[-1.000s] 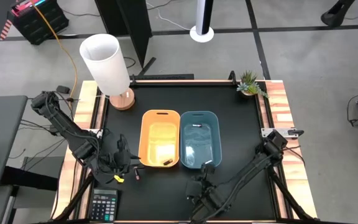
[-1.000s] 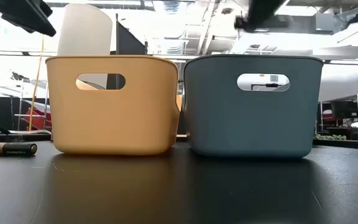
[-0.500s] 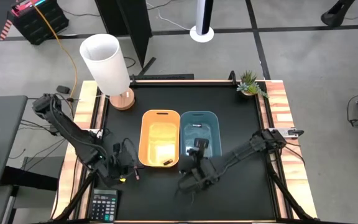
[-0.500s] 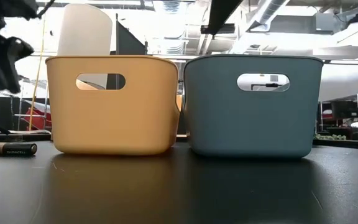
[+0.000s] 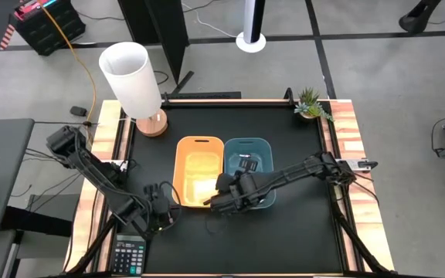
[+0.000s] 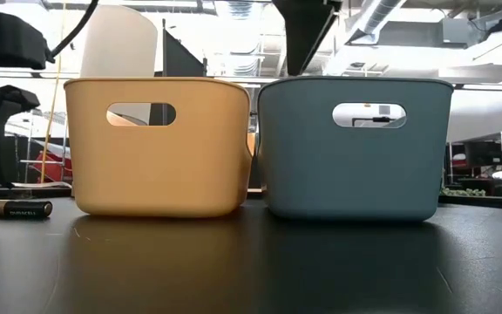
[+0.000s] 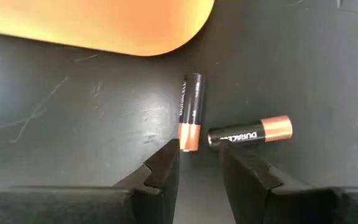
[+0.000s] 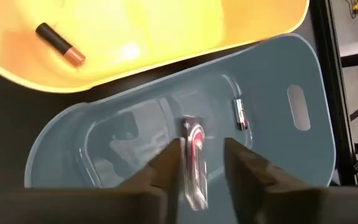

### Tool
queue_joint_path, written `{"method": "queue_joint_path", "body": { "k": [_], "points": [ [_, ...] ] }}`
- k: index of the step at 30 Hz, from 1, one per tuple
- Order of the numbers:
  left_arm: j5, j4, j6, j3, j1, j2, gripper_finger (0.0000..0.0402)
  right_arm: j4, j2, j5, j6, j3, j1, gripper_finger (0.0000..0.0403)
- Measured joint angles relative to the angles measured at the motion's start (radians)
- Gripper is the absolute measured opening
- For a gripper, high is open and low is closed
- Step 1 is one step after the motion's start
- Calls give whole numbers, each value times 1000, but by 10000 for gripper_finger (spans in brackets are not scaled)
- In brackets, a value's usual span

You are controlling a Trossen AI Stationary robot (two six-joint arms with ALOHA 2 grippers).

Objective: Sort batteries
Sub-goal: Put the silver battery into the blue bin, then put the bottom black battery into the orange bin

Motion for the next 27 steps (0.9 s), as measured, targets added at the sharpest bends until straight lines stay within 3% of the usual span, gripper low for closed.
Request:
{"method": "queue_joint_path", "body": {
  "k": [5,8,18,27],
  "points": [
    [-15,34,52,0,0,7,113,1,1,1,-17,0,0,212],
    [-16,59,105,0,-14,5,124,0,1,7,-19,0,-1,242],
    [-14,139,373,16,-99,2,137,0,1,10,-24,0,7,236],
    [14,137,549,4,-64,3,135,3,2,11,-36,0,12,226]
  ]
}}
